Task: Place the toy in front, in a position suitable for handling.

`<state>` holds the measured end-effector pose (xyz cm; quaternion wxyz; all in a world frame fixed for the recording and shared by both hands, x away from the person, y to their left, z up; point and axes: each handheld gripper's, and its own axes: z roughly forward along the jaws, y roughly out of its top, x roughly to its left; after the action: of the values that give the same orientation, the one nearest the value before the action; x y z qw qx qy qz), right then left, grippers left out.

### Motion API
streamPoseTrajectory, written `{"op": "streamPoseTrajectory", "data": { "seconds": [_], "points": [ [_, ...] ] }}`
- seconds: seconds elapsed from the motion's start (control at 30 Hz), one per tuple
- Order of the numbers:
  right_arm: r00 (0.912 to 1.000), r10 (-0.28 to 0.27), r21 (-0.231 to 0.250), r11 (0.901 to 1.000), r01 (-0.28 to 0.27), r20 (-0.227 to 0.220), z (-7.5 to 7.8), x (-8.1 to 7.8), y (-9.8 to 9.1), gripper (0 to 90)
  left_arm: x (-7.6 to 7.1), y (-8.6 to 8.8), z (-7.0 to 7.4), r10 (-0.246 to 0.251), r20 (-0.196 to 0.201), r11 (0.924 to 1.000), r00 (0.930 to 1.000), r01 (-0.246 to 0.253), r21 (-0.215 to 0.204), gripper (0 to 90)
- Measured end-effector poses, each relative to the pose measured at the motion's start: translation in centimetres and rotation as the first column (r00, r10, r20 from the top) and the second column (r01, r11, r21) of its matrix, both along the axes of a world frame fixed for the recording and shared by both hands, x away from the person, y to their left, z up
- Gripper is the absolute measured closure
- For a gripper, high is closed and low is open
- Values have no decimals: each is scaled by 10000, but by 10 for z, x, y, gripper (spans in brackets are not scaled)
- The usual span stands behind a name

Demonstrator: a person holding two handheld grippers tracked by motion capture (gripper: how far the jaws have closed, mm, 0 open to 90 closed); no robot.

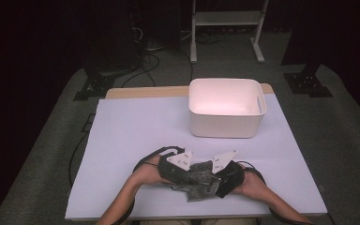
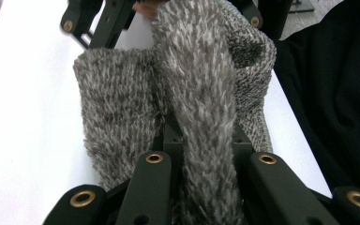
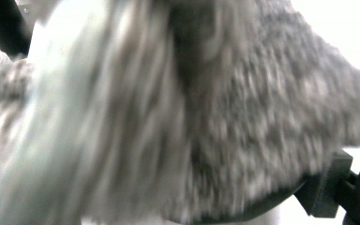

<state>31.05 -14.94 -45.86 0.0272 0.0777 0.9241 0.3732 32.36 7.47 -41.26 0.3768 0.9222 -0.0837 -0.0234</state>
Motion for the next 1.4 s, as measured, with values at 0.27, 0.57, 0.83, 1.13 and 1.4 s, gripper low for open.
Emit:
{"op": "streamPoseTrajectory", "data": {
  "seconds": [0.27,0.57,0.83,1.13,1.4],
  "points": [
    [10000,64,57,10000,-64,-54,0,1,-3,218,1,48,-10,1070,-262,9942,9939,-1066,137,766],
    [9999,46,115,9999,-45,-130,-1,1,-3,218,6,80,-17,1893,-625,9819,9799,-1895,34,765],
    [9999,74,174,9998,-71,-139,-1,2,-4,218,21,65,-12,1915,-672,9810,9792,-1932,-191,765],
    [9999,82,218,9997,-79,-141,-2,2,-4,219,28,31,-8,1286,-607,9917,9898,-1283,88,765],
    [9999,101,227,9997,-98,-135,-2,2,-5,218,29,51,-15,1653,-1014,9855,9810,-1682,-211,764]
  ]
}}
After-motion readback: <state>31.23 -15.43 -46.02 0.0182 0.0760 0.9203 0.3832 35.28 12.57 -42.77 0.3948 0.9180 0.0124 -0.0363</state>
